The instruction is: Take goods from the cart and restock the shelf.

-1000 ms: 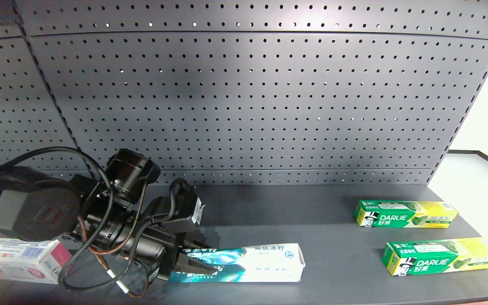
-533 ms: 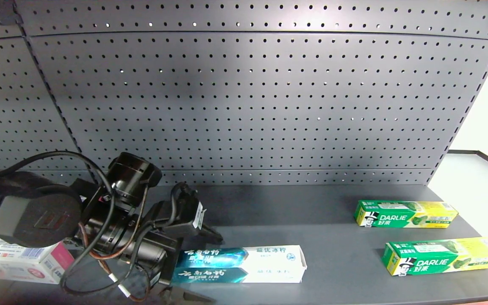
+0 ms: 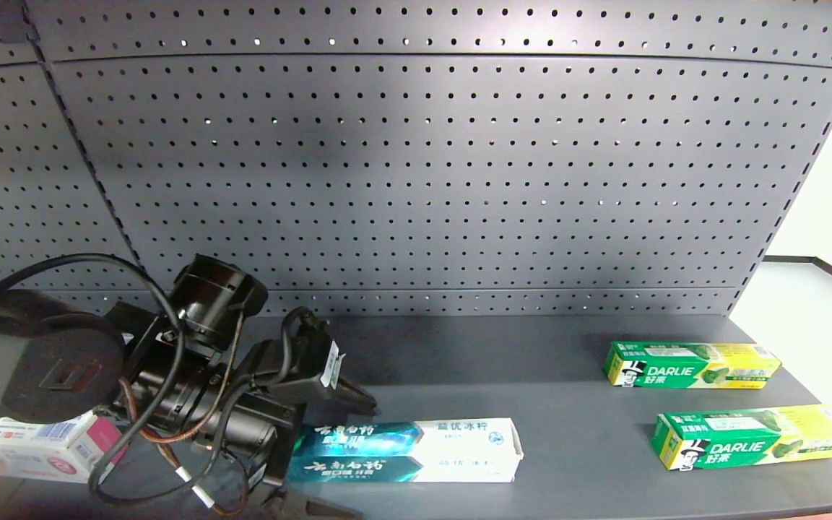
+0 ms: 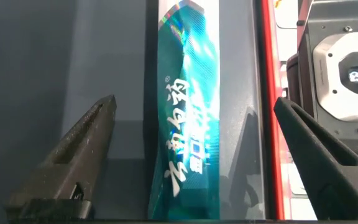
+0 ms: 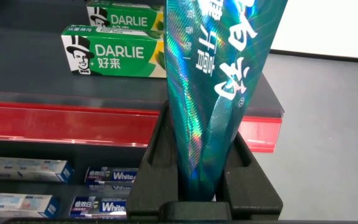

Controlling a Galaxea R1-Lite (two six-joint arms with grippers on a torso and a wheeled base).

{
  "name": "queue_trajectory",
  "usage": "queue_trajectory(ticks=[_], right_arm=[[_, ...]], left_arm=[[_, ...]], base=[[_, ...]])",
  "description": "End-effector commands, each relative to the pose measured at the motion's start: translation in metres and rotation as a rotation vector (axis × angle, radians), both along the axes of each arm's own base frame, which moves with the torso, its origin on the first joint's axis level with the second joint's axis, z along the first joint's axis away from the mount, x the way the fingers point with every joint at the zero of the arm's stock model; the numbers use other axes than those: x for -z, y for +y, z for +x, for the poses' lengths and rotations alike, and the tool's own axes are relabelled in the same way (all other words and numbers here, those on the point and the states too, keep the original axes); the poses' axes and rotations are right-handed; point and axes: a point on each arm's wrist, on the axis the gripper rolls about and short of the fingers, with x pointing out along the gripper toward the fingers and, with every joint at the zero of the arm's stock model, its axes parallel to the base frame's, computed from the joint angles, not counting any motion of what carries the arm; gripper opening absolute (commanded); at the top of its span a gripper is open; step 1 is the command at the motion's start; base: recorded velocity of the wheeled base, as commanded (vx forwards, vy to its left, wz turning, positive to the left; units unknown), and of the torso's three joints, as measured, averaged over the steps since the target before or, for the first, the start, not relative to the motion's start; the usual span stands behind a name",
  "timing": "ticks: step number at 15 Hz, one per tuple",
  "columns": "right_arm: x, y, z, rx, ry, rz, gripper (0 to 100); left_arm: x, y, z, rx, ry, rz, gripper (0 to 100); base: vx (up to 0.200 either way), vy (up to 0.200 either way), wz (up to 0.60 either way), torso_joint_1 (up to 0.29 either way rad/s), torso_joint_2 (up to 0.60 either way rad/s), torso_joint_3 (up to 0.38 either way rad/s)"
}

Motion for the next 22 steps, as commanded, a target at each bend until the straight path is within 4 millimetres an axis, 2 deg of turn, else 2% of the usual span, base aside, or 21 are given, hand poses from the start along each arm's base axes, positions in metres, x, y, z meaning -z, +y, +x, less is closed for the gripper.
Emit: queue_trajectory(ticks=[1, 22], right_arm=[[0.0, 0.0, 0.0, -0.002, 0.001, 0.0, 0], [0.0, 0.0, 0.0, 0.0, 0.001, 0.0, 0]], left_arm=[[-0.002, 0.002, -0.003, -0.002, -0.004, -0.002, 100], [-0.003, 0.009, -0.02, 0.0, 0.014, 0.006, 100]], base=[[0.0, 0.0, 0.0, 0.0, 0.0, 0.0], [0.0, 0.0, 0.0, 0.0, 0.0, 0.0]])
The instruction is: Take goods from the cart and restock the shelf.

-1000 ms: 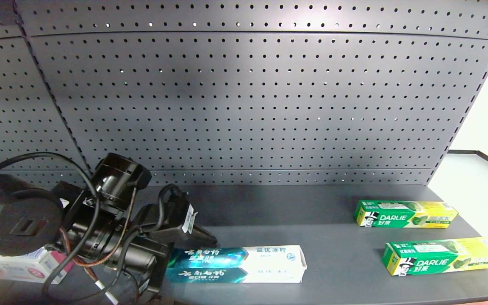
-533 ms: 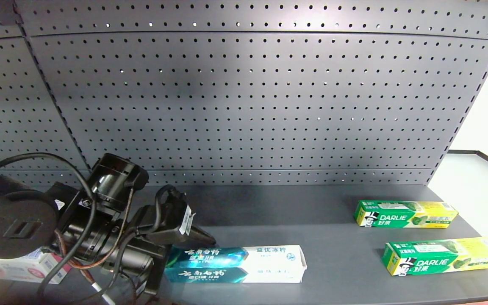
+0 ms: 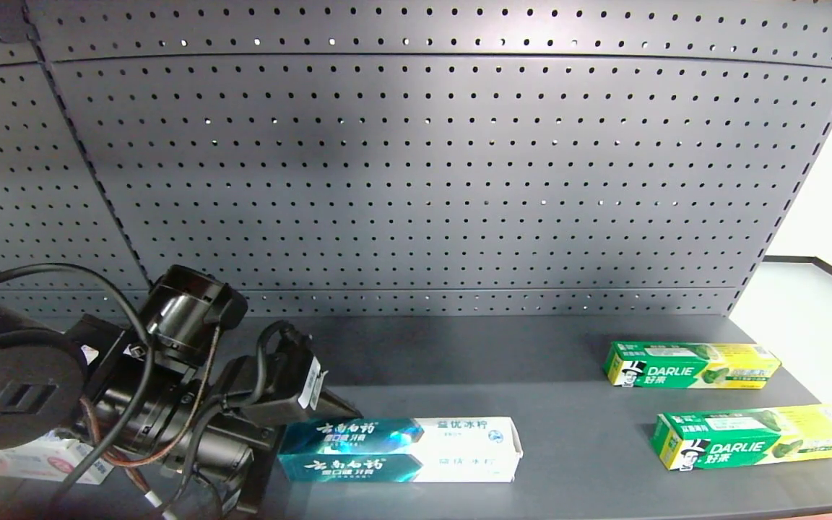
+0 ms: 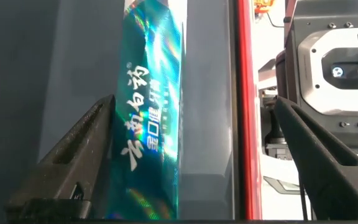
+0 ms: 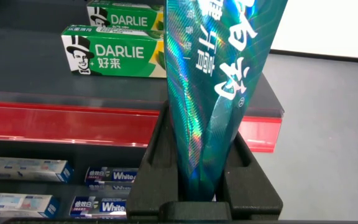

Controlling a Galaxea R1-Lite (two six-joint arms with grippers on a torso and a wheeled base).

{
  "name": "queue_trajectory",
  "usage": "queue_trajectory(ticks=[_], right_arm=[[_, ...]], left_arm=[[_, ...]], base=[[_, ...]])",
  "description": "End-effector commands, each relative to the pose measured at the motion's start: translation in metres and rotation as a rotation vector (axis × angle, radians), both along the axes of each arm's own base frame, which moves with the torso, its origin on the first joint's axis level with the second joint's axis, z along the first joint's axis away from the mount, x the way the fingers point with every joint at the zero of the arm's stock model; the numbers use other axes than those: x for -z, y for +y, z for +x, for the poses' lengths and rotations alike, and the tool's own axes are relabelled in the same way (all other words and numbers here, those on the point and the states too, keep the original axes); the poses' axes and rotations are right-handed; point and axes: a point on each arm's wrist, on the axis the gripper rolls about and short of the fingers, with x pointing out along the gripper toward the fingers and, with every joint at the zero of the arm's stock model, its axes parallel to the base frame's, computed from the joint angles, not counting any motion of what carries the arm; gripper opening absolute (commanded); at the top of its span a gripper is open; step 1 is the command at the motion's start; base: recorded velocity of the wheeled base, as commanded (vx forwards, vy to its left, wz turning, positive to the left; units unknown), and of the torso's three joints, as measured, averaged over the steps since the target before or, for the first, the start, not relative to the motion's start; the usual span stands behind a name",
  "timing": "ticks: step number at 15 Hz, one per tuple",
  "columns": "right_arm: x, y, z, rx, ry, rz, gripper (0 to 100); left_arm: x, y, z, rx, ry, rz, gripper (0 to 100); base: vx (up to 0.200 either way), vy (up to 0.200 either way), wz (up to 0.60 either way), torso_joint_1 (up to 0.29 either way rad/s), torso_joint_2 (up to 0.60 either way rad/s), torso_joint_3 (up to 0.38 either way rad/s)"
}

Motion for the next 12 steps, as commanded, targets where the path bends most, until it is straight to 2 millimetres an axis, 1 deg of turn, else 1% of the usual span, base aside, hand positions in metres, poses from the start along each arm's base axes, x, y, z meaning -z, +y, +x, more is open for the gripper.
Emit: queue_trajectory(ticks=[1, 7, 9, 12], right_arm=[[0.0, 0.0, 0.0, 0.0, 0.001, 0.0, 0], [0.0, 0.0, 0.0, -0.001, 0.001, 0.0, 0], [0.0, 0.0, 0.0, 0.0, 0.001, 0.0, 0], [0.0, 0.0, 0.0, 0.0, 0.001, 0.0, 0]], left_arm=[[-0.001, 0.001, -0.002, 0.0, -0.003, -0.001, 100], [-0.005, 0.001, 0.0, -0.007, -0.022, -0.009, 100], [-0.012, 0.009, 0.0, -0.035, -0.046, -0.017, 100], [-0.014, 0.013, -0.006, -0.044, -0.054, -0.02, 100]], base=[[0.0, 0.0, 0.0, 0.0, 0.0, 0.0], [0.0, 0.0, 0.0, 0.0, 0.0, 0.0], [0.0, 0.0, 0.0, 0.0, 0.0, 0.0], [0.0, 0.0, 0.0, 0.0, 0.0, 0.0]])
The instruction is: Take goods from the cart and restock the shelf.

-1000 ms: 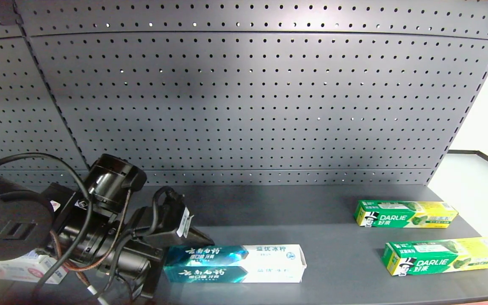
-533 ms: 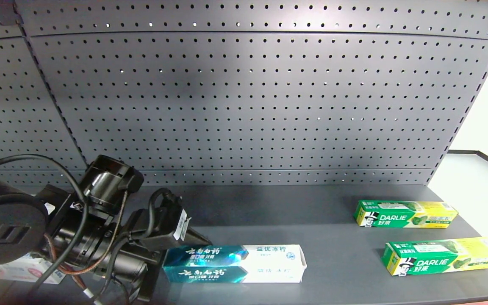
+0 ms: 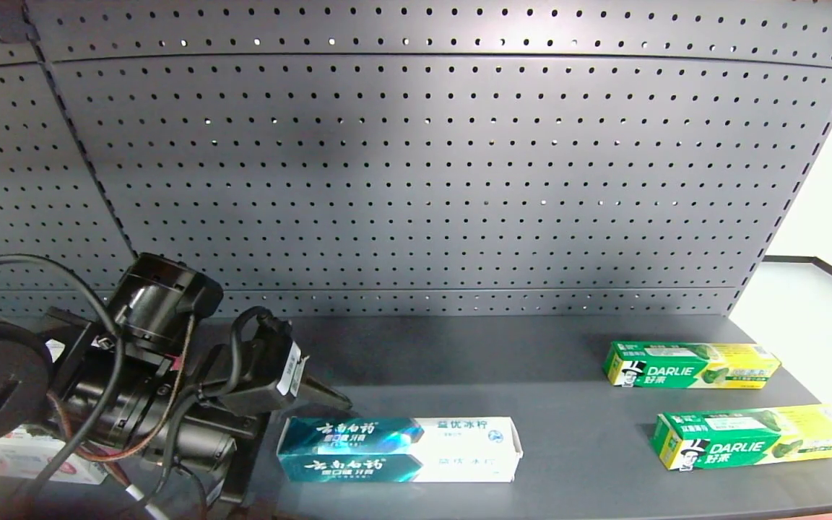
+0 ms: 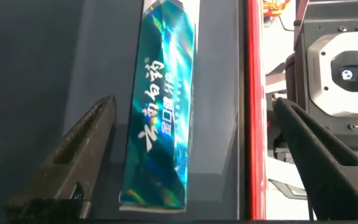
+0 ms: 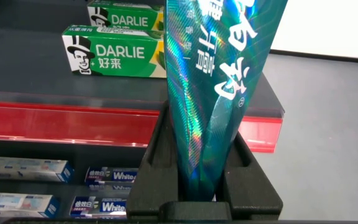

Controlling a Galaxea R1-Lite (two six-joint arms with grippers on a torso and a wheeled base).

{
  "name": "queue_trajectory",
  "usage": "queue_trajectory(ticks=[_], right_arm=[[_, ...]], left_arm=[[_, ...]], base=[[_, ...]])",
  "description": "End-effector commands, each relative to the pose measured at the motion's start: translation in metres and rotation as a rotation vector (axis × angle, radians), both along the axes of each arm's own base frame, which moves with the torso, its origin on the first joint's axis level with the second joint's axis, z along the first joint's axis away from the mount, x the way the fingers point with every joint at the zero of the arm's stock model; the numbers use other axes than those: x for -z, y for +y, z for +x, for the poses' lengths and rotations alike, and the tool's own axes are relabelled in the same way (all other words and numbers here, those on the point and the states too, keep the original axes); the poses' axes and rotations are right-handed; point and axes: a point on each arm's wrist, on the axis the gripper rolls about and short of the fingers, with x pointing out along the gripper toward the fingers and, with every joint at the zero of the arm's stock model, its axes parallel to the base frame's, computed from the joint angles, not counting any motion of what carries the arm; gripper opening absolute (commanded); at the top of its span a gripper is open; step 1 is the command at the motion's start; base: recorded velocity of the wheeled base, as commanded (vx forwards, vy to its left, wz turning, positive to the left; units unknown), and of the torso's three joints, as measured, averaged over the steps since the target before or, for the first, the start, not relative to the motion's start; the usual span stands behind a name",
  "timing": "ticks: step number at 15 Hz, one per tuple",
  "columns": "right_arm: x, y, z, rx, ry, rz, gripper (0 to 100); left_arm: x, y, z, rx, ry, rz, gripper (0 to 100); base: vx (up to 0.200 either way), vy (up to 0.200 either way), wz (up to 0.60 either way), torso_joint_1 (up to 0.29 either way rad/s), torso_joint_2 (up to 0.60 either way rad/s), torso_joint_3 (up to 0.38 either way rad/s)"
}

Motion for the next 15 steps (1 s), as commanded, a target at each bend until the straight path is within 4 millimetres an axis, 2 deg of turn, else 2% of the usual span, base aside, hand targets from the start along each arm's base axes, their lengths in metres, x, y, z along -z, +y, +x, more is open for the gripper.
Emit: queue_trajectory(ticks=[1, 5, 8, 11, 13, 15], right_arm=[[0.0, 0.0, 0.0, 0.0, 0.001, 0.0, 0], [0.0, 0.0, 0.0, 0.0, 0.001, 0.0, 0], [0.0, 0.0, 0.0, 0.0, 0.001, 0.0, 0], [0.0, 0.0, 0.0, 0.0, 0.001, 0.0, 0], [0.0, 0.0, 0.0, 0.0, 0.001, 0.0, 0], [0.0, 0.0, 0.0, 0.0, 0.001, 0.0, 0]], left_arm=[[-0.003, 0.002, -0.003, -0.005, -0.011, -0.004, 100], [-0.015, 0.009, -0.004, -0.04, -0.05, -0.026, 100], [-0.027, 0.021, -0.018, -0.076, -0.1, -0.04, 100], [-0.046, 0.045, -0.044, -0.171, -0.203, -0.066, 100], [-0.052, 0.055, -0.048, -0.231, -0.27, -0.07, 100], [-0.049, 0.058, -0.053, -0.246, -0.398, -0.096, 100]], base=[[0.0, 0.0, 0.0, 0.0, 0.0, 0.0], [0.0, 0.0, 0.0, 0.0, 0.0, 0.0], [0.0, 0.0, 0.0, 0.0, 0.0, 0.0], [0.0, 0.0, 0.0, 0.0, 0.0, 0.0], [0.0, 0.0, 0.0, 0.0, 0.0, 0.0], [0.0, 0.0, 0.0, 0.0, 0.0, 0.0]])
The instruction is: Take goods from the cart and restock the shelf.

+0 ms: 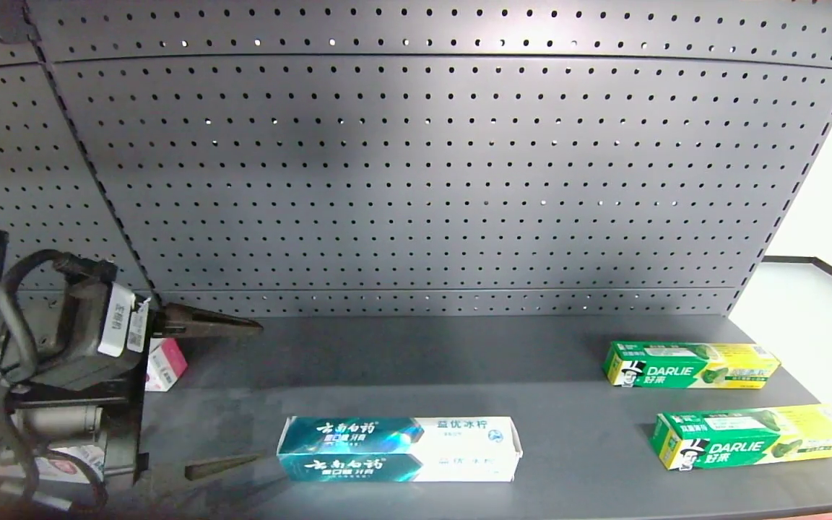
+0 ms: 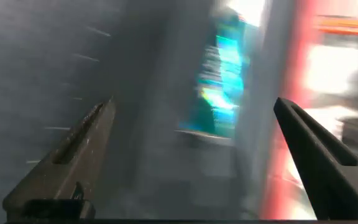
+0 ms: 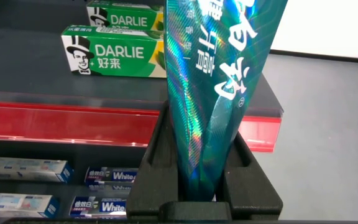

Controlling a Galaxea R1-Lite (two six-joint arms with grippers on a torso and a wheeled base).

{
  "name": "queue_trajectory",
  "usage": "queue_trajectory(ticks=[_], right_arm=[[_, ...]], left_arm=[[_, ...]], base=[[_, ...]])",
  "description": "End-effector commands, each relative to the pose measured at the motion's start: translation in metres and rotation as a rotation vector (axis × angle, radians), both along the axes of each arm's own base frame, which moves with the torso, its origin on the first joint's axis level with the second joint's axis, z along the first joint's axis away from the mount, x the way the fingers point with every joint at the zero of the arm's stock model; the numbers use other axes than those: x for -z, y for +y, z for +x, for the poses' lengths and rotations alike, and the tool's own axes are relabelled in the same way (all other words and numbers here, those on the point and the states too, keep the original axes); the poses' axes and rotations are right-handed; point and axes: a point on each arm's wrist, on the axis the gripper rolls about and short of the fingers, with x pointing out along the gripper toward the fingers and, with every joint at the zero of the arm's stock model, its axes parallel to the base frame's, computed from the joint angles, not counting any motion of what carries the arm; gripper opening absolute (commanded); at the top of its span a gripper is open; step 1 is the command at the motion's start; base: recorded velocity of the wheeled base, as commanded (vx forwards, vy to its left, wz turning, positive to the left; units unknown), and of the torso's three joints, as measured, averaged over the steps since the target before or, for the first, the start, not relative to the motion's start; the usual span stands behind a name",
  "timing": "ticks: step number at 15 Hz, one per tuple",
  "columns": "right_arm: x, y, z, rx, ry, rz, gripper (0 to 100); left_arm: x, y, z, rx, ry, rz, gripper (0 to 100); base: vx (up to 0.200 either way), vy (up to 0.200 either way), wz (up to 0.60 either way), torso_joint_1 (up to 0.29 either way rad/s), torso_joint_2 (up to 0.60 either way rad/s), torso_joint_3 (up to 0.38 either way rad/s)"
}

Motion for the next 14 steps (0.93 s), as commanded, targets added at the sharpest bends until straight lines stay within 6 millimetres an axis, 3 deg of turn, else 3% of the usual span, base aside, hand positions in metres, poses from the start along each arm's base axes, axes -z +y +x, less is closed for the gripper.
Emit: queue_trajectory(ticks=[1, 5, 7, 10, 11, 14], right_arm=[[0.0, 0.0, 0.0, -0.002, 0.001, 0.0, 0], [0.0, 0.0, 0.0, -0.002, 0.003, 0.0, 0], [0.0, 0.0, 0.0, 0.0, 0.001, 0.0, 0], [0.0, 0.0, 0.0, -0.002, 0.001, 0.0, 0], [0.0, 0.0, 0.0, -0.002, 0.001, 0.0, 0], [0.0, 0.0, 0.0, 0.0, 0.001, 0.0, 0]], left_arm=[[-0.001, 0.006, -0.019, -0.04, -0.085, 0.003, 100], [-0.025, 0.018, -0.042, -0.298, -0.22, 0.036, 100], [-0.039, 0.02, -0.052, -0.525, -0.239, -0.124, 100], [-0.014, 0.022, -0.064, -0.747, -0.267, -0.333, 100], [-0.008, 0.025, -0.078, -0.81, -0.271, -0.415, 100], [-0.006, 0.031, -0.1, -0.901, -0.275, -0.548, 100]], base=[[0.0, 0.0, 0.0, 0.0, 0.0, 0.0], [0.0, 0.0, 0.0, 0.0, 0.0, 0.0], [0.0, 0.0, 0.0, 0.0, 0.0, 0.0], [0.0, 0.0, 0.0, 0.0, 0.0, 0.0], [0.0, 0.0, 0.0, 0.0, 0.0, 0.0], [0.0, 0.0, 0.0, 0.0, 0.0, 0.0]])
